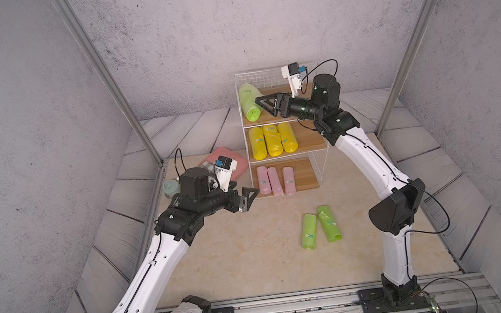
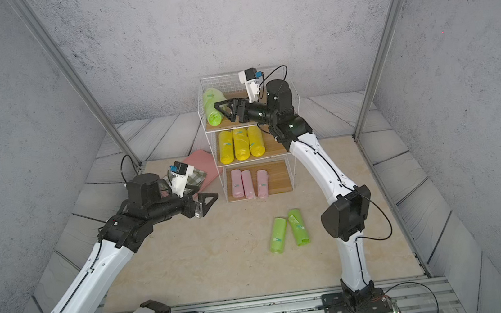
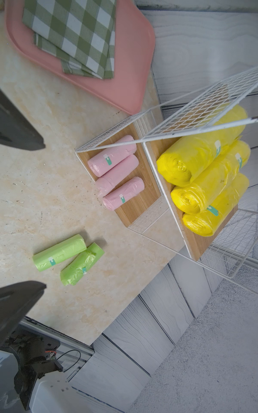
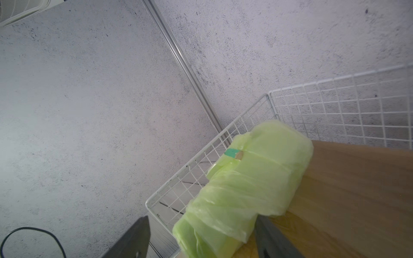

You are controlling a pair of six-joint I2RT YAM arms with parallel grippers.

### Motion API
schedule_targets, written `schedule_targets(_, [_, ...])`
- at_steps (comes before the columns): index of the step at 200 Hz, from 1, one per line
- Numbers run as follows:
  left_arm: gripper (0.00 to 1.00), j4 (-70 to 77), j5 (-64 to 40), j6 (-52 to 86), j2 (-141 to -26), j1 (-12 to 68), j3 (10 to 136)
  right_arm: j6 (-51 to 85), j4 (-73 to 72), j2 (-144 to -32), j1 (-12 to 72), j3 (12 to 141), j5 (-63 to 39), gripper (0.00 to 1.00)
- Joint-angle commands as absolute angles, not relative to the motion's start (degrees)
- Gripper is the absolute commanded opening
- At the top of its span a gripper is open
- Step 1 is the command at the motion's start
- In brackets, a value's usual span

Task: Sort the rolls of trash bags by color and place them on the shelf
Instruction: Place the roll of trash bags on the shelf, then pick up the roll of trash bags from the center of the board.

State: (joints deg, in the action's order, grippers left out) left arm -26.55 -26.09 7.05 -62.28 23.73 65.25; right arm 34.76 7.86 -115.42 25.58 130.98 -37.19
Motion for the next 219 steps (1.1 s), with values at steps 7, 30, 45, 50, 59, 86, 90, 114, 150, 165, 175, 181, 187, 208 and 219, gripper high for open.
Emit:
schedule_targets(7, [0.97, -26.2, -25.6, 6.2, -62.1, 23.1, 64.9, 31.0, 14.3, -112.2, 25.3, 128.7, -34.3, 0.78])
schedule_targets(30, [0.97, -26.0, -25.8, 6.3, -62.1, 23.1, 65.1, 29.7, 13.8, -109.4, 25.4, 125.3, -34.2, 0.78])
schedule_targets(45, [0.97, -25.9, -26.1, 6.3, -62.2, 23.1, 65.3, 28.6, 12.3, -107.2, 25.4, 122.2, -34.2, 0.78])
schedule_targets(50, [0.97, -25.9, -26.2, 6.3, -62.3, 23.1, 65.4, 28.1, 12.2, -106.6, 25.3, 121.6, -34.1, 0.78])
schedule_targets(59, [0.97, -26.0, -26.3, 6.4, -62.4, 23.1, 65.7, 27.2, 12.3, -105.6, 25.3, 120.7, -34.2, 0.78])
schedule_targets(86, [0.97, -25.5, -26.8, 6.7, -62.1, 23.1, 65.9, 25.2, 10.3, -101.8, 25.4, 116.5, -35.6, 0.79])
schedule_targets(90, [0.97, -25.5, -27.0, 6.7, -62.0, 23.1, 65.8, 25.0, 10.0, -101.2, 25.4, 115.7, -35.8, 0.79])
schedule_targets(114, [0.97, -25.4, -27.4, 6.7, -61.5, 23.1, 66.2, 22.3, 10.7, -96.4, 25.4, 110.5, -36.1, 0.80])
schedule_targets(150, [0.97, -26.6, -28.8, 5.9, -60.7, 23.1, 66.7, 17.7, 11.5, -89.0, 25.7, 99.7, -35.7, 0.81])
schedule_targets(165, [0.97, -26.8, -29.6, 5.2, -60.5, 23.1, 66.6, 15.4, 12.7, -85.8, 25.8, 95.3, -34.8, 0.83])
schedule_targets(175, [0.97, -26.9, -30.3, 4.6, -60.6, 23.1, 66.7, 14.0, 14.1, -83.9, 25.9, 92.8, -33.7, 0.83])
schedule_targets(181, [0.97, -26.9, -30.6, 4.4, -60.7, 23.1, 66.7, 13.2, 15.0, -82.8, 25.9, 91.3, -33.0, 0.83])
schedule_targets(187, [0.97, -26.8, -30.8, 4.2, -60.8, 23.1, 66.7, 12.4, 15.8, -81.5, 25.9, 90.2, -32.4, 0.84])
schedule_targets(208, [0.97, -26.3, -31.7, 3.5, -60.8, 23.1, 66.4, 10.5, 15.2, -77.0, 27.0, 83.9, -27.4, 0.89])
schedule_targets(219, [0.97, -26.1, -32.1, 3.1, -61.0, 23.1, 66.2, 9.5, 14.0, -75.2, 27.7, 81.3, -24.7, 0.91])
